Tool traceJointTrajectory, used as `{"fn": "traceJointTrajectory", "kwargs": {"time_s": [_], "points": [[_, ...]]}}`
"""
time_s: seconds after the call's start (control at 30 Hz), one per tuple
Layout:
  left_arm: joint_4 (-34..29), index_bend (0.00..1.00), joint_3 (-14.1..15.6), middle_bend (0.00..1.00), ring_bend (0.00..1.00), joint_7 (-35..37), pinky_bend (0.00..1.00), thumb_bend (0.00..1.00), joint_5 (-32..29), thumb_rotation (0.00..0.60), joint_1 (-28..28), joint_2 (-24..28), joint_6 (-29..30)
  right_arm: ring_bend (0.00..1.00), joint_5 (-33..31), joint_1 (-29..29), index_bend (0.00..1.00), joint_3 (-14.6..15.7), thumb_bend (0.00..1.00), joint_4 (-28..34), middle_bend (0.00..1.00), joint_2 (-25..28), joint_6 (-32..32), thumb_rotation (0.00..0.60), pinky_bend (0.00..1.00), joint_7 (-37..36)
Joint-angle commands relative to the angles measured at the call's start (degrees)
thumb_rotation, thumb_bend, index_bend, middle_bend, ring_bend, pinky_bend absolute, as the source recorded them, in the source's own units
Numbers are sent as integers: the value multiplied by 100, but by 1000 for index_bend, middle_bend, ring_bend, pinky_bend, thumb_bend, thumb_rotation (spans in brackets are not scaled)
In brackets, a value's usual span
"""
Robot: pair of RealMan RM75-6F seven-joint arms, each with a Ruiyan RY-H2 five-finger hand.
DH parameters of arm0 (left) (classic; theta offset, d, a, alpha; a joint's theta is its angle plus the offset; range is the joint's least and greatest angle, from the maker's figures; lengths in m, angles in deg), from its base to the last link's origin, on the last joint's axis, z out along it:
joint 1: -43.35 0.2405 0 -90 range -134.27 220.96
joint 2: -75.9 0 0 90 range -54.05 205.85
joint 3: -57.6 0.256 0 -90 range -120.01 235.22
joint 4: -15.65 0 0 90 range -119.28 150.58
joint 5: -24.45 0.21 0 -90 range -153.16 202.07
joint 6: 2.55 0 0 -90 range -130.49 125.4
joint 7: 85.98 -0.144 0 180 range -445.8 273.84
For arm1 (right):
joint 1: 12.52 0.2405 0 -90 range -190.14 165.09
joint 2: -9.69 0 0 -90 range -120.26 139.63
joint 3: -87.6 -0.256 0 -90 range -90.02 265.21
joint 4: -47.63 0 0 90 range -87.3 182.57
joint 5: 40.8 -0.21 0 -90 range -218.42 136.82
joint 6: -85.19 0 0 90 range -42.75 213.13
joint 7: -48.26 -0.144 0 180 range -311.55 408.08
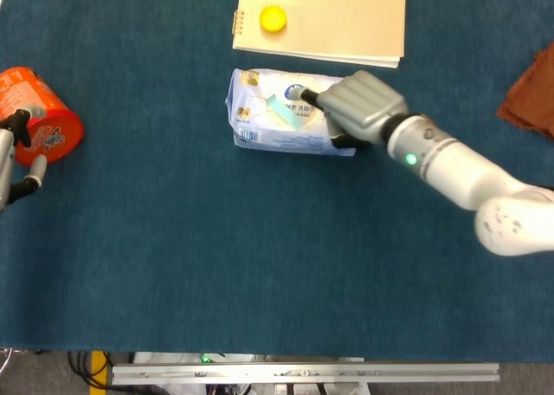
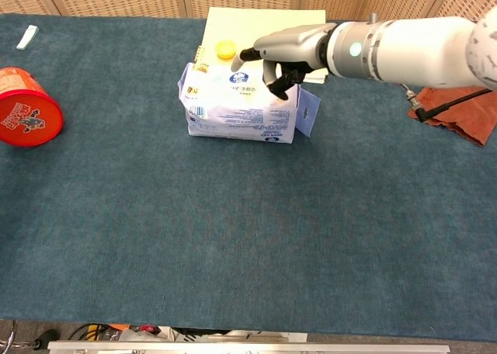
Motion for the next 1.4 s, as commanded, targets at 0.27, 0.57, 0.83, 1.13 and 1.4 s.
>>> {"fn": "traceJointTrajectory", "kwargs": {"time_s": [0.27, 0.57, 0.83, 1.13, 1.4], "points": [[24, 258, -61, 502, 526, 85, 654, 362, 3, 600, 98, 9, -39, 1000, -984, 960, 127, 535, 1000, -331, 1000, -316, 130, 495, 1000, -259], [33, 256, -147, 501, 525, 126, 654, 362, 12, 600, 150, 16, -56, 1000, -841, 1069, 124, 694, 1000, -372, 1000, -324, 2, 493, 1000, -535], [57, 256, -200, 501, 525, 128, 654, 362, -15, 600, 175, 3, -117, 1000, -786, 1200, 124, 765, 1000, -607, 1000, -482, -20, 492, 1000, -687], [96, 254, -240, 501, 526, 174, 654, 362, -66, 600, 221, -6, -160, 1000, -921, 1393, 124, 871, 1000, -900, 1000, -659, 98, 494, 1000, -805], [125, 250, -274, 501, 526, 220, 654, 362, -67, 600, 260, -8, -168, 1000, -1064, 1534, 124, 979, 1000, -1031, 1000, -746, 152, 493, 1000, -917]]}}
